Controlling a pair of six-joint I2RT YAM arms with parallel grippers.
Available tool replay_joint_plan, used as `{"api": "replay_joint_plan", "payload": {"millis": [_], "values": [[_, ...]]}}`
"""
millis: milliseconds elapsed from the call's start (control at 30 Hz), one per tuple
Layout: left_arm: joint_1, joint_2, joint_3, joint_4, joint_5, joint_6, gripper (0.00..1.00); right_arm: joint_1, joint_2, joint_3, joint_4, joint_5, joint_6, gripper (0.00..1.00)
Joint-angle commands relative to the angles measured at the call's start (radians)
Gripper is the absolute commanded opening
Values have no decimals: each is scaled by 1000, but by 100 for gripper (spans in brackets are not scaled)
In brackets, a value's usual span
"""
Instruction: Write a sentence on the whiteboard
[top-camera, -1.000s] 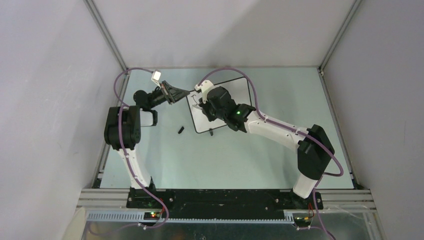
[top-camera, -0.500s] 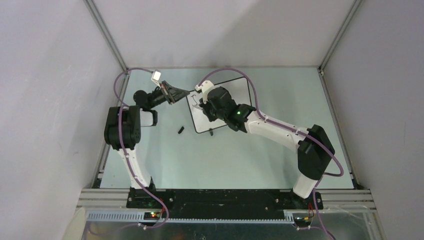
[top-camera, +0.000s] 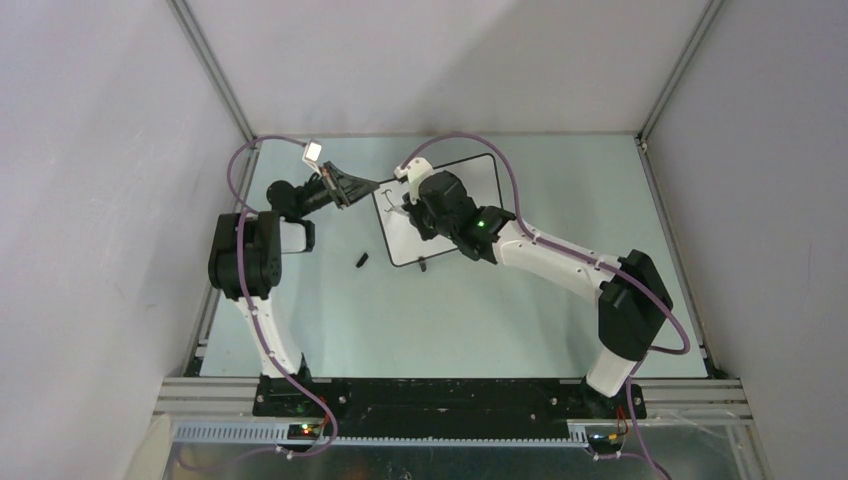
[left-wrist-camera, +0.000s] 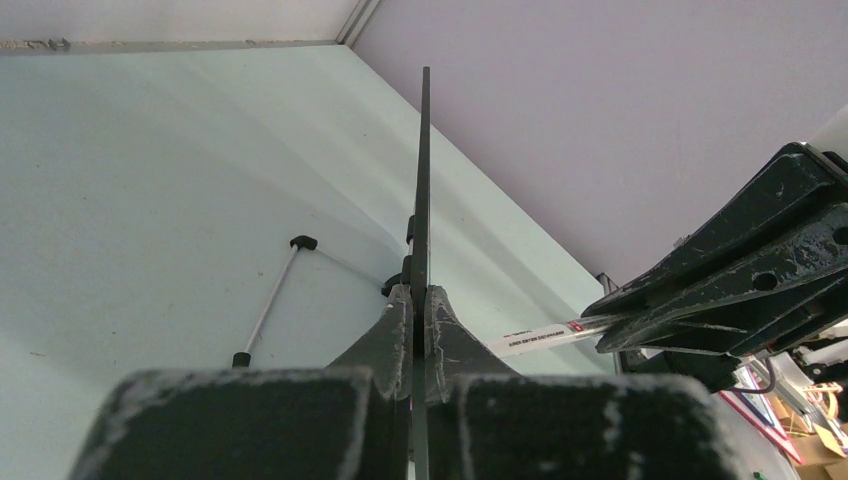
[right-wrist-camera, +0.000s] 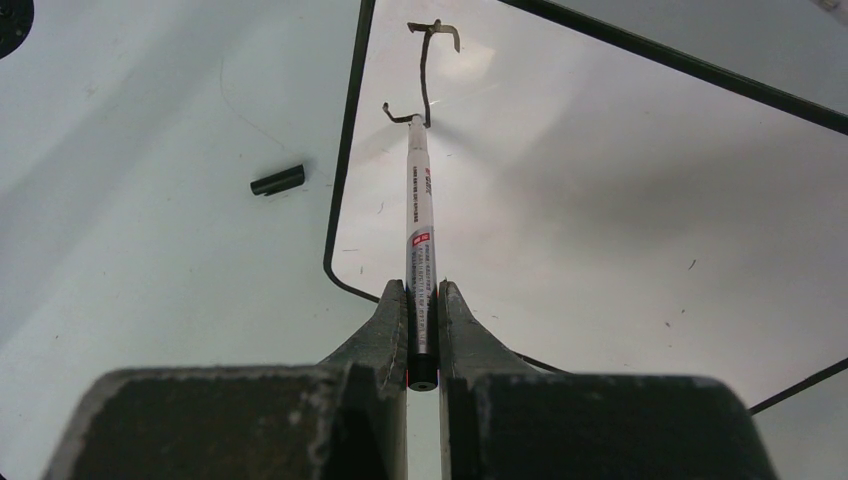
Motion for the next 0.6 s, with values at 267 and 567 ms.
{"api": "replay_joint_plan", "payload": {"millis": [267, 567], "values": [[3, 1, 22, 82, 14, -21, 0, -7, -87, -20, 31, -2, -3, 0], [4, 1, 21, 85, 14, -22, 0, -18, -118, -26, 46, -11, 0, 0]]}}
